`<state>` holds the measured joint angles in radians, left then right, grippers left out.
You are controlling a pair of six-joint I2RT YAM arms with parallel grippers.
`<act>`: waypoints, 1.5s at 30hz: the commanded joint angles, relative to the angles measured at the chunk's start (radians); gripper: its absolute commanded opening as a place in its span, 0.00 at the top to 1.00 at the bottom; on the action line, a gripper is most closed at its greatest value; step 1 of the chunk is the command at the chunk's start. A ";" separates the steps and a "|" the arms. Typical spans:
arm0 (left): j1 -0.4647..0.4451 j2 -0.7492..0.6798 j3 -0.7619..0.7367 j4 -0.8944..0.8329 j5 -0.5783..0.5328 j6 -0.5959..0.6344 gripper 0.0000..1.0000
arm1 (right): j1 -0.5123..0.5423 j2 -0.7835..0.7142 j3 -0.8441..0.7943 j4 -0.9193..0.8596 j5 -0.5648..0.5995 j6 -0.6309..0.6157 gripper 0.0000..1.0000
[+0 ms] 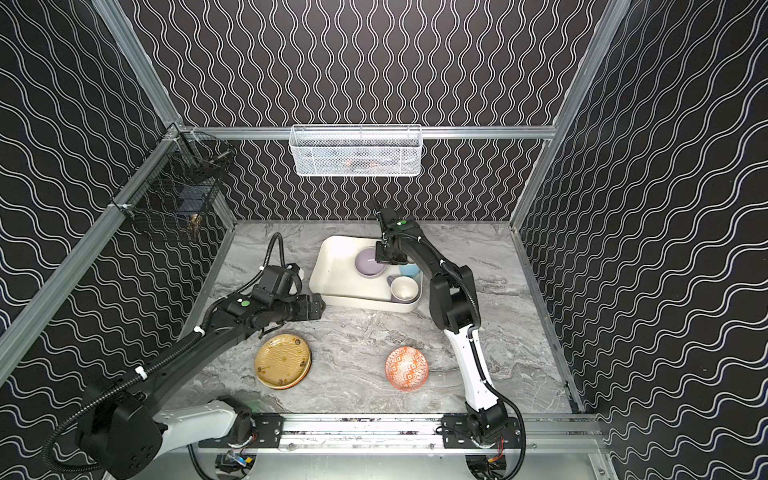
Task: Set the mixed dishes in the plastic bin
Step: 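Release the lavender bowl and grip the orange-patterned bowl's rim with the right gripper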
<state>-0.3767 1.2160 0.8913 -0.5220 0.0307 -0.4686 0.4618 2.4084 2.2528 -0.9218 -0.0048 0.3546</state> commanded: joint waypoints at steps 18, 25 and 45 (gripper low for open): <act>0.015 -0.035 -0.015 0.019 0.040 0.010 0.01 | 0.018 -0.356 -0.244 0.040 -0.008 0.009 0.65; 0.013 -0.088 -0.060 0.021 0.051 -0.005 0.01 | 0.089 -0.755 -0.767 0.086 0.027 0.076 0.63; 0.016 0.011 0.033 -0.010 -0.061 0.019 0.01 | 0.170 -1.317 -1.534 0.171 -0.013 0.279 0.61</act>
<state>-0.3634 1.2255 0.9146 -0.5304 0.0013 -0.4686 0.6277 1.0889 0.7418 -0.7937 0.0059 0.6109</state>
